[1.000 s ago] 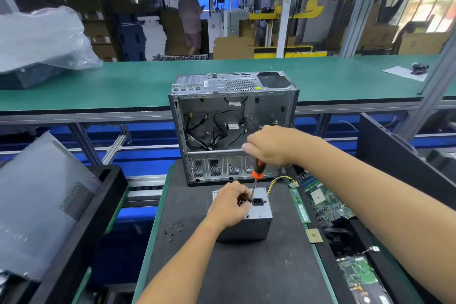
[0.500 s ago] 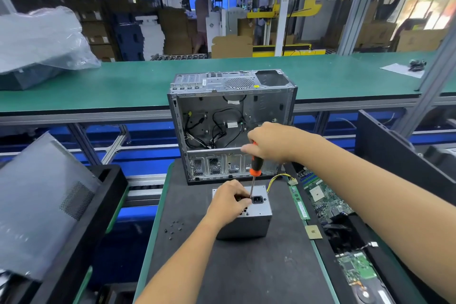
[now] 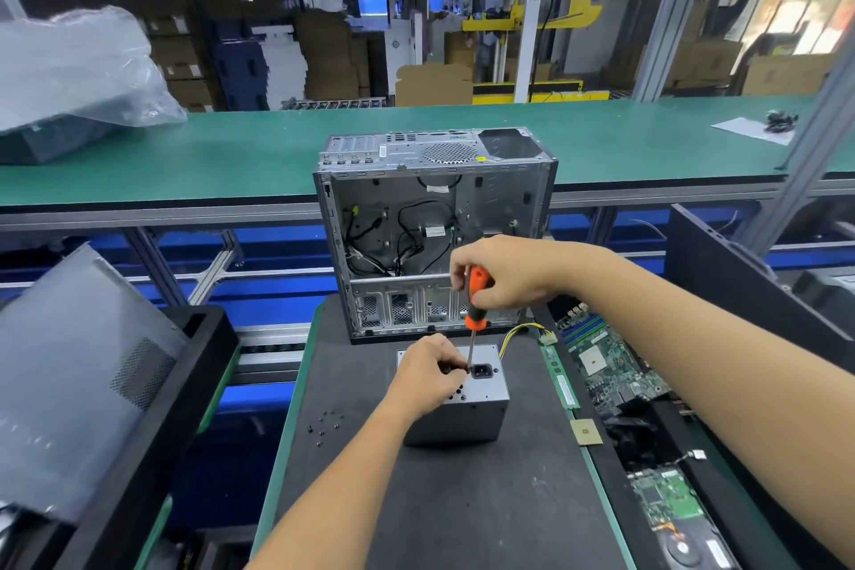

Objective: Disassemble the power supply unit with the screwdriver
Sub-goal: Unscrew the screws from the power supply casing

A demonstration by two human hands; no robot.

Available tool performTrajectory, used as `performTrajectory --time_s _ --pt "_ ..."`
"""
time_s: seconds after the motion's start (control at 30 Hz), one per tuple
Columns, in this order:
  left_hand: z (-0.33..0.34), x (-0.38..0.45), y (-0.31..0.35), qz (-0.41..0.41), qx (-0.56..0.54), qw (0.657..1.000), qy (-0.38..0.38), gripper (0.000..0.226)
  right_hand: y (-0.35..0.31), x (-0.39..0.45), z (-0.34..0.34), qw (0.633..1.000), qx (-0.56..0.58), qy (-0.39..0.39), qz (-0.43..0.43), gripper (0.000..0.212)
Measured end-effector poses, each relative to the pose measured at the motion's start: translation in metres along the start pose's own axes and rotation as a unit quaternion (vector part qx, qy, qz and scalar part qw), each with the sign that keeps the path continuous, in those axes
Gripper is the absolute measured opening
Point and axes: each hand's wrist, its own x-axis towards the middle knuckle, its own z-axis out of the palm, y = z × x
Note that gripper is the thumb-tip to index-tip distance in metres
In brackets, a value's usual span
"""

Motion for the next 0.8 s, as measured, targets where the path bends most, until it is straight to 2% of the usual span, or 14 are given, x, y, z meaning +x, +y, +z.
performTrajectory --time_s 0.03,0.1,0.2,0.27,0.33,0.47,0.57,0.67,0.8 --pt "0.0 0.0 0.0 -0.001 -0.001 1.0 0.0 0.016 0.0 -0.002 -0.002 1.0 0.008 -0.014 -0.003 0.019" --pt "-0.001 0.001 -0.001 0.001 -0.002 1.0 -0.002 0.013 -0.001 -0.003 0.0 1.0 -0.015 0.005 0.016 0.016" --pt "0.0 0.001 0.0 0.0 -0.005 1.0 -0.001 0.009 -0.002 0.001 0.006 0.987 -0.118 0.059 0.091 0.041" --pt "0.002 0.001 -0.001 -0.003 -0.002 1.0 0.003 0.008 -0.001 0.003 0.009 0.992 -0.065 0.066 0.091 0.034" --pt "0.003 0.002 -0.002 -0.006 0.001 1.0 0.007 0.006 0.0 0.0 0.006 0.998 0.003 0.042 0.055 0.022" --pt "0.004 0.001 -0.001 -0.014 0.004 1.0 0.011 0.003 -0.001 -0.005 0.0 1.0 0.019 -0.002 0.012 0.035" --pt "0.006 0.0 0.0 -0.012 0.016 1.0 0.013 0.003 -0.002 -0.005 0.003 0.999 0.018 0.026 0.029 0.019" --pt "0.009 -0.001 0.001 0.004 0.049 0.998 0.032 0.006 -0.001 -0.007 0.002 0.998 0.02 0.032 0.048 0.025" --pt "0.014 -0.003 0.004 0.027 0.103 0.992 0.066 0.005 0.0 -0.01 0.0 0.998 0.01 0.031 0.048 0.018"
